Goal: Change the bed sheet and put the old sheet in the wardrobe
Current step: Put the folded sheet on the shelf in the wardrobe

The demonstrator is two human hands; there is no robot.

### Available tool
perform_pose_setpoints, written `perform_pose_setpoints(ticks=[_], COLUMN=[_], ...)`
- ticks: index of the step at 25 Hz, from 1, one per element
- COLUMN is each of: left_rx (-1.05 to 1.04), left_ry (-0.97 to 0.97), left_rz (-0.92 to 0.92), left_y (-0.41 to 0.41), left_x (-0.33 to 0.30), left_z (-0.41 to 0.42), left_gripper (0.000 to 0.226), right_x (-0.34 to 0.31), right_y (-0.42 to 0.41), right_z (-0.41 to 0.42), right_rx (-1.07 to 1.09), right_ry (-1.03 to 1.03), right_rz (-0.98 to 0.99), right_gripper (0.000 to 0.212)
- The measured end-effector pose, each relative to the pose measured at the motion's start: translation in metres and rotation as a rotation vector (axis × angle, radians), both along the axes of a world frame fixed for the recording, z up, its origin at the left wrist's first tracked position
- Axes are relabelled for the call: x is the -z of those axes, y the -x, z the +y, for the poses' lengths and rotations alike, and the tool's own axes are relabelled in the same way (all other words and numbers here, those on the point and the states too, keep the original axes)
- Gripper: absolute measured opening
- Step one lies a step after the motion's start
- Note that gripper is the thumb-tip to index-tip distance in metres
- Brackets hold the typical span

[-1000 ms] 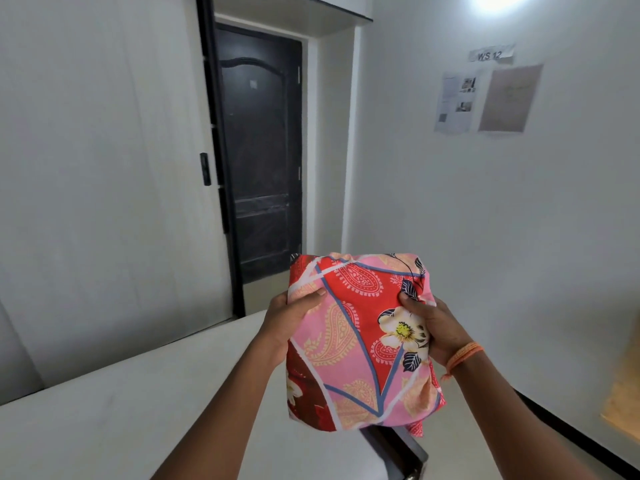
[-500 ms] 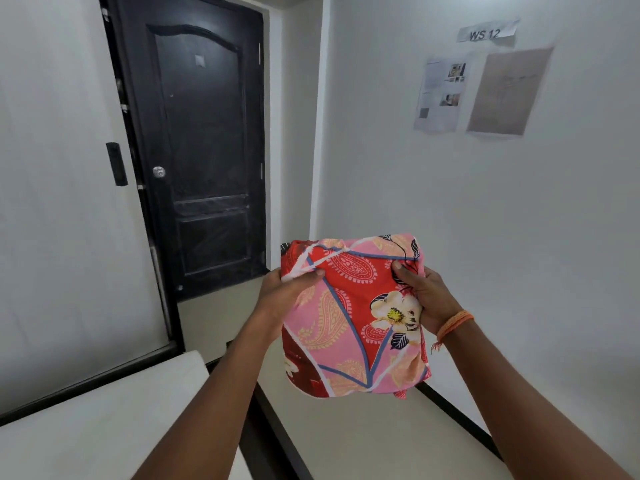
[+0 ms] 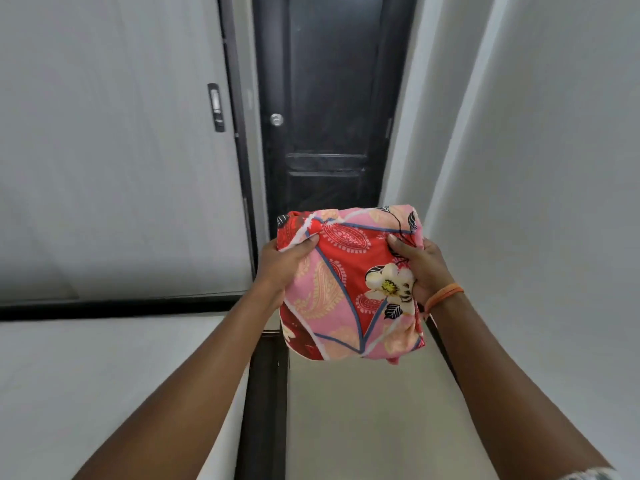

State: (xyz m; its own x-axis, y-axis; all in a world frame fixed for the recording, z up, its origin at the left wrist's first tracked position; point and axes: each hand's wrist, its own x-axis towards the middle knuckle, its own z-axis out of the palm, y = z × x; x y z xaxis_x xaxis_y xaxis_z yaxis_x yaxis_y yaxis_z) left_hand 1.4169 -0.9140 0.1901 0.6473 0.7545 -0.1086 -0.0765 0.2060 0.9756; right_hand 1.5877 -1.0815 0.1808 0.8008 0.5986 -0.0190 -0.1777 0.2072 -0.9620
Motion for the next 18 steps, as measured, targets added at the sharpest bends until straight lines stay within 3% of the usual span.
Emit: perform_pose_setpoints(ticks=[3, 6, 13, 18], left_rx=[-0.119, -0.205, -0.396, -0.466], left_ry=[0.025, 0.021, -0.027, -0.074], left_rz=[0.064, 0.061, 0.034, -0.066], left_y=[-0.052, -0.099, -0.142, -0.184], left_x=[0.003, 0.004, -0.011, -0.017], left_z=[0.016, 0.032, 0.104, 0.202], left_gripper=[0.048, 0.044, 0.044, 0.047], right_x=[0.001, 0.004, -0.011, -0.030], right_y=[-0.074, -0.135, -0.191, -0.240], right_z=[0.031, 0.071, 0.177, 0.299], right_rx=[-0.151, -0.234, -0.516, -0.553], right_ry=[0.043, 0.001, -0.033, -0.072], right_rz=[-0.005, 0.021, 0.066, 0.038], right_gripper=[0.033, 0.030, 0.045, 0.039])
